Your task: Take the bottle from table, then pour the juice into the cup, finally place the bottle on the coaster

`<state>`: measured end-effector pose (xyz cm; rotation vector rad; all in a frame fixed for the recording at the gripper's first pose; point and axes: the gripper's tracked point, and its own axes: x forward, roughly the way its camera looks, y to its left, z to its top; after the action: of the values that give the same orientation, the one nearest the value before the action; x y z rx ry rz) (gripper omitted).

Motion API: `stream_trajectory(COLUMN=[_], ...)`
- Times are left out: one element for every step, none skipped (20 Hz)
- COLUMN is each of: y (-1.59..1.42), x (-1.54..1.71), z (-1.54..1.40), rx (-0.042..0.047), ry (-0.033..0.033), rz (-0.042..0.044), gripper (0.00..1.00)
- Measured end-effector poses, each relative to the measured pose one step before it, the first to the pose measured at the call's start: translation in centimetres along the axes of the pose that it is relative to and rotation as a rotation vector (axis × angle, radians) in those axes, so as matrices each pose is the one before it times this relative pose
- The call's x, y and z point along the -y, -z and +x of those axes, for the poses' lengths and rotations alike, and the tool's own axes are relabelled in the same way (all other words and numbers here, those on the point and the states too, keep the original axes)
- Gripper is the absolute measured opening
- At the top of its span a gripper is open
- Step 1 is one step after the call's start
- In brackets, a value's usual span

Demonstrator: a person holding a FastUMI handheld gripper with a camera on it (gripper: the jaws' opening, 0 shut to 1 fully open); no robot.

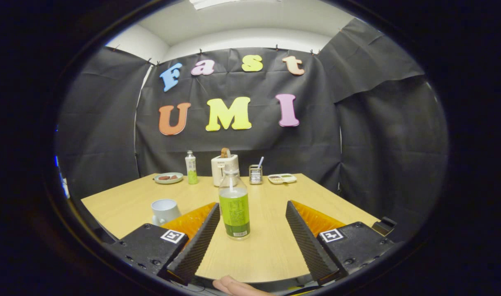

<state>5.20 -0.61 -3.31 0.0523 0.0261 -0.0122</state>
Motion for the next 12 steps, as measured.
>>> stream_trajectory(y=[0.242, 0.032, -0.114, -0.166, 0.061, 0.120, 0.192, 0.065, 0.059, 0.009, -0.025, -0.143], x=[-0.391, -0.152, -0.220, -0.243, -0.234, -0.471, -0.436, -0.052, 0.002, -0.035, -0.130, -0.001], z=[0.811, 0.606, 0.665, 0.545, 0.675, 0.675, 0.748, 0.576, 0.712, 0.573, 0.611, 0.589], rx=[-0.00457, -0.00047, 0.00730, 0.00614, 0.00390, -0.00076, -0.00374, -0.00291, -0.00404, -0.00240, 0.00191, 0.00445], ry=[-0.00300, 0.00147, 0.00247, 0.00292, -0.00055, -0.00850, -0.00710, 0.00027, 0.00076, -0.00065, -0.00001, 0.00460], rz=[-0.00720, -0.01050, -0.01044, -0.01160, -0.01385, -0.01721, -0.01308, -0.00776, -0.00213, 0.00296, 0.00094, -0.00578], gripper=[1.00, 1.00, 1.00, 1.00, 1.00, 1.00, 1.00, 1.00, 1.00, 1.00, 1.00, 1.00])
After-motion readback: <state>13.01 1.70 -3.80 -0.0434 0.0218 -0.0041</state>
